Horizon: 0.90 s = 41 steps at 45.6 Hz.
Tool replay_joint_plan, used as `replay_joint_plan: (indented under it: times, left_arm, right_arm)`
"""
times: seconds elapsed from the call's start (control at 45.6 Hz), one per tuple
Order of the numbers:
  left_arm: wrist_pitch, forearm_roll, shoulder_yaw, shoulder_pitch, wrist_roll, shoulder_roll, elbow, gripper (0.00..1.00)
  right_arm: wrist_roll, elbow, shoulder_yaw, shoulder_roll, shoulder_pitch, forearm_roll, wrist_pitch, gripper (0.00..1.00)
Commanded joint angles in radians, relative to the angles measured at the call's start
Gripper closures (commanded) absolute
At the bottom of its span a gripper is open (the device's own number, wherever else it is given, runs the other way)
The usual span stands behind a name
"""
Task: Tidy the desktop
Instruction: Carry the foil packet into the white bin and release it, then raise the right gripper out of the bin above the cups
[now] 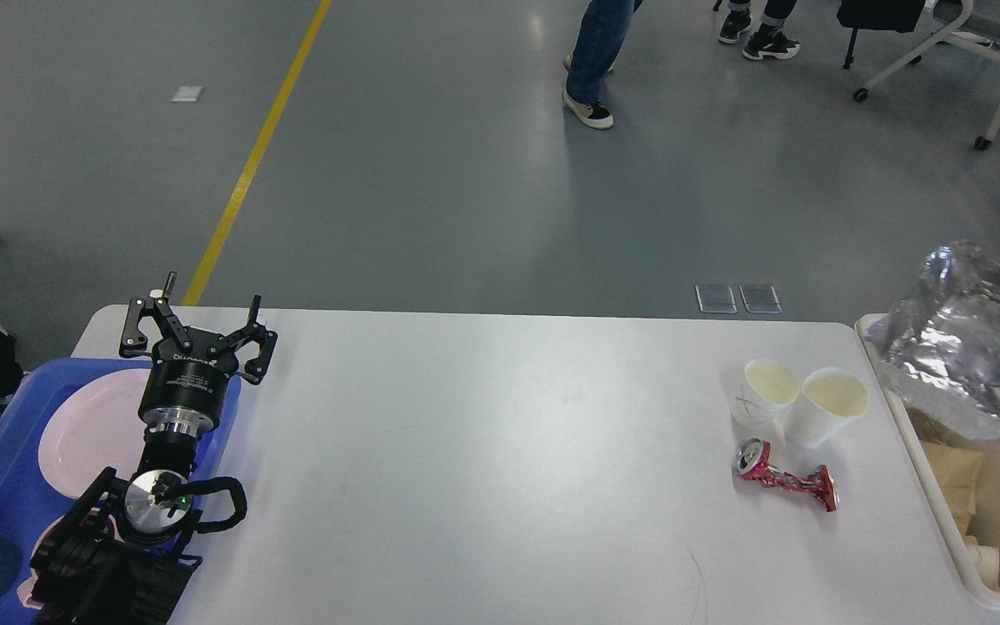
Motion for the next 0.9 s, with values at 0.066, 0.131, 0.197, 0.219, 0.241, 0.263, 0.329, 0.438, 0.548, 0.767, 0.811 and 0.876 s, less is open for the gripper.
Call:
replay_joint_plan:
  times: [0.066, 0.131, 0.197, 0.219, 0.241, 0.263, 0.329, 0.438, 0.548, 0.767, 0.811, 0.876]
  left_arm:
    - [0.0, 0.0, 0.0, 0.0, -0.001, 0.0, 0.0, 0.04]
    - [0.0, 0.0, 0.0, 0.0, 0.001, 0.0, 0.0, 0.04]
    - [0.0, 0.0, 0.0, 0.0, 0.001, 0.0, 0.0, 0.04]
    - [0.0, 0.0, 0.0, 0.0, 0.001, 0.0, 0.0, 0.04]
    - [0.0, 0.0, 0.0, 0.0, -0.001, 0.0, 0.0, 0.04]
    - [0.0, 0.0, 0.0, 0.0, -0.001, 0.0, 0.0, 0.04]
    - [0.0, 0.0, 0.0, 0.0, -0.001, 0.0, 0.0, 0.04]
    - [0.0, 0.0, 0.0, 0.0, -0.001, 0.0, 0.0, 0.04]
    - [0.0, 0.0, 0.0, 0.0, -0.001, 0.0, 0.0, 0.04]
    - [0.0, 0.0, 0.0, -0.002, -0.001, 0.0, 0.0, 0.04]
    - [0.0, 0.0, 0.0, 0.0, -0.001, 0.0, 0.001, 0.04]
    - [0.0, 0.0, 0.0, 0.0, -0.001, 0.0, 0.001, 0.04]
  right_arm:
    - [0.002, -0.348, 0.194, -0.045, -0.42, -0.002, -0.051, 1.0]
    - [0.002, -0.473, 0.274, -0.036, -0.584, 0.001, -0.111, 1.0]
    - [0.002, -0.59, 0.359, -0.016, -0.755, 0.012, -0.183, 1.0]
    - [0.002, -0.622, 0.388, -0.004, -0.804, 0.012, -0.208, 1.0]
    - [0.002, -0.653, 0.417, 0.011, -0.851, 0.014, -0.237, 1.0]
    - [0.0, -0.684, 0.446, 0.027, -0.902, 0.014, -0.266, 1.0]
    - [0.0, -0.77, 0.523, 0.073, -1.04, 0.014, -0.359, 1.0]
    - [-0.001, -0.912, 0.624, 0.154, -1.209, 0.015, -0.491, 1.0]
    - [-0.001, -1.069, 0.676, 0.255, -1.364, 0.015, -0.591, 1.0]
    - [-0.005, -1.163, 0.702, 0.358, -1.478, 0.017, -0.723, 1.0]
    - [-0.005, -1.163, 0.704, 0.363, -1.478, 0.017, -0.731, 1.0]
    - [-0.005, -1.163, 0.704, 0.367, -1.479, 0.017, -0.732, 1.0]
